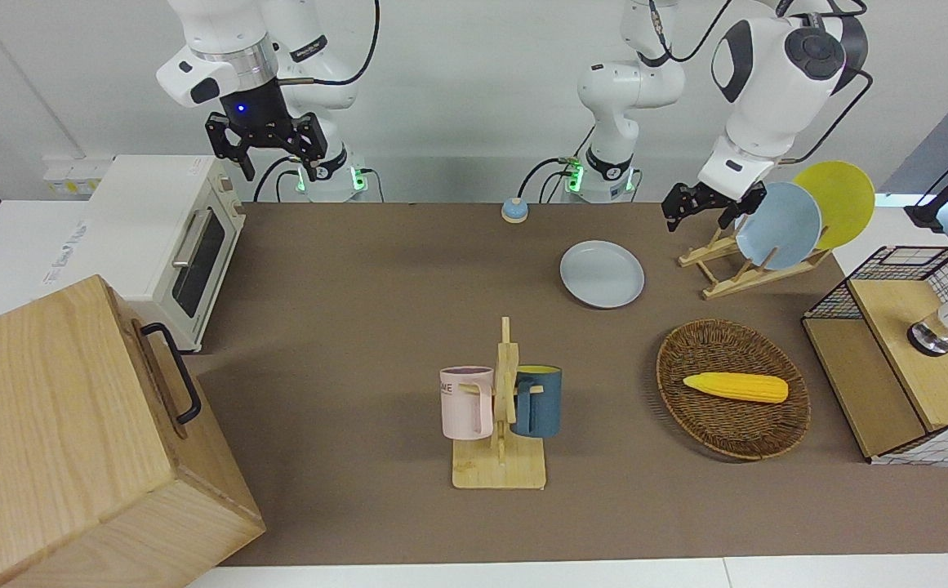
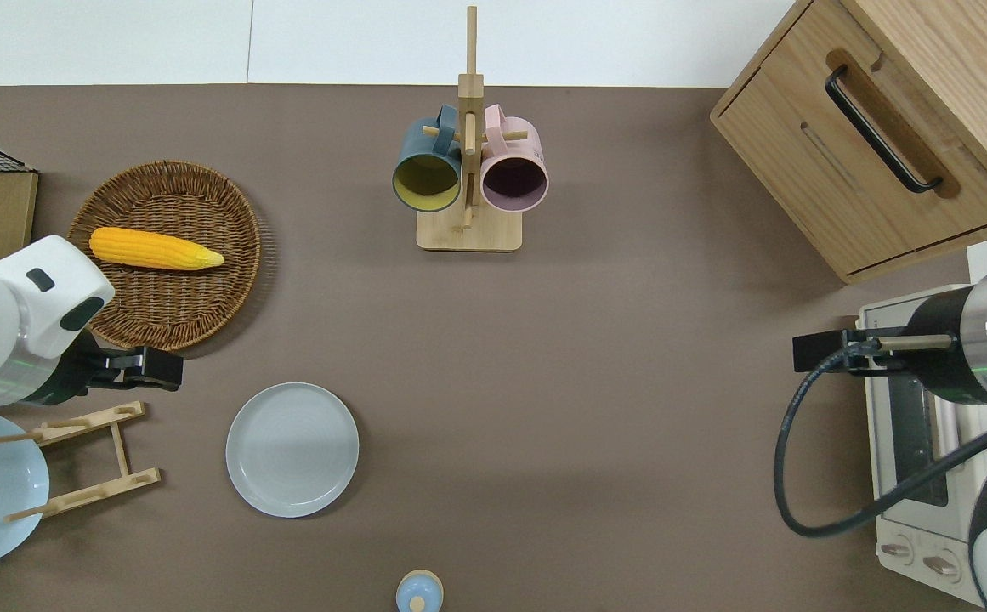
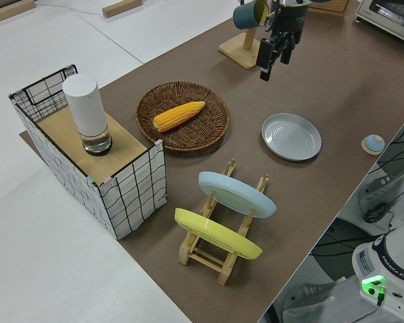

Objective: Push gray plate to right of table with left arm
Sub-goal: 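Lower the left gripper beside the gray plate's edge nearest it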

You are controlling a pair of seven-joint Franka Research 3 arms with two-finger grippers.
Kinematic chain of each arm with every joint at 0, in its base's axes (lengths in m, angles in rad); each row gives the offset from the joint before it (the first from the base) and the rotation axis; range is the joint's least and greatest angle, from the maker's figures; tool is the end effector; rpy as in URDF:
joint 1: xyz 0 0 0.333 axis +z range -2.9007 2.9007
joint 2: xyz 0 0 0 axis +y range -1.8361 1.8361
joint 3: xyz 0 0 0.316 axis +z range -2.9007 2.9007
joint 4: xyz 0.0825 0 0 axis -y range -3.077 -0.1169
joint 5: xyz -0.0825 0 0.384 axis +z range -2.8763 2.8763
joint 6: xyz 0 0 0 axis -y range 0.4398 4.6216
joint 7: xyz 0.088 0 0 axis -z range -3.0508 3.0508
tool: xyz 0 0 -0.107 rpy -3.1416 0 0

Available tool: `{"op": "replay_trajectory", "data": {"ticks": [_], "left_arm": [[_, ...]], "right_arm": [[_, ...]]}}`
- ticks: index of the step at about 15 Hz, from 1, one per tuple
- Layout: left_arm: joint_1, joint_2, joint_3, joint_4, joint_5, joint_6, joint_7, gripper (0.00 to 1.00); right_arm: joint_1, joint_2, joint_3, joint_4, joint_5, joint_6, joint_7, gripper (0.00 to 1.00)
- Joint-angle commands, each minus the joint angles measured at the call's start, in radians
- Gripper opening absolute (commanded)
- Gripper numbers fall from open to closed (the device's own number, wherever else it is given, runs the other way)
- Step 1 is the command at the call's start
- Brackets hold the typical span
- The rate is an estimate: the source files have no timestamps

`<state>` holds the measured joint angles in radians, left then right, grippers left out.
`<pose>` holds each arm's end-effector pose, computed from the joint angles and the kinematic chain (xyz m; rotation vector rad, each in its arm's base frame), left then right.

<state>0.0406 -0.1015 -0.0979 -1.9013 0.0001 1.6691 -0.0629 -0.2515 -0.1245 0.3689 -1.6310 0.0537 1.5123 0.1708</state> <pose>0.5152 -0.0313 0.5311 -3.1171 -0.0105 0.2035 0.5061 0.0788 0.6526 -3.1321 0.0830 0.0059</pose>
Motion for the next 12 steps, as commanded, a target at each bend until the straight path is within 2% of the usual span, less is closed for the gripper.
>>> {"op": "replay_trajectory", "data": {"ticks": [1, 4, 12], "left_arm": [[0.030, -0.044, -0.008, -0.163, 0.009, 0.112, 0.014, 0.99], [0.030, -0.076, -0.006, -0.266, 0.009, 0.187, 0.014, 0.99], [0.041, -0.083, 0.004, -0.562, -0.009, 0.420, 0.014, 0.99]], "right_arm": [[-0.025, -0.027, 0.015, -0.027, 0.022, 0.000, 0.010, 0.996], [-0.025, -0.027, 0.015, -0.027, 0.022, 0.000, 0.010, 0.996], [-0.025, -0.027, 0.015, -0.027, 0.022, 0.000, 0.010, 0.996]]}}
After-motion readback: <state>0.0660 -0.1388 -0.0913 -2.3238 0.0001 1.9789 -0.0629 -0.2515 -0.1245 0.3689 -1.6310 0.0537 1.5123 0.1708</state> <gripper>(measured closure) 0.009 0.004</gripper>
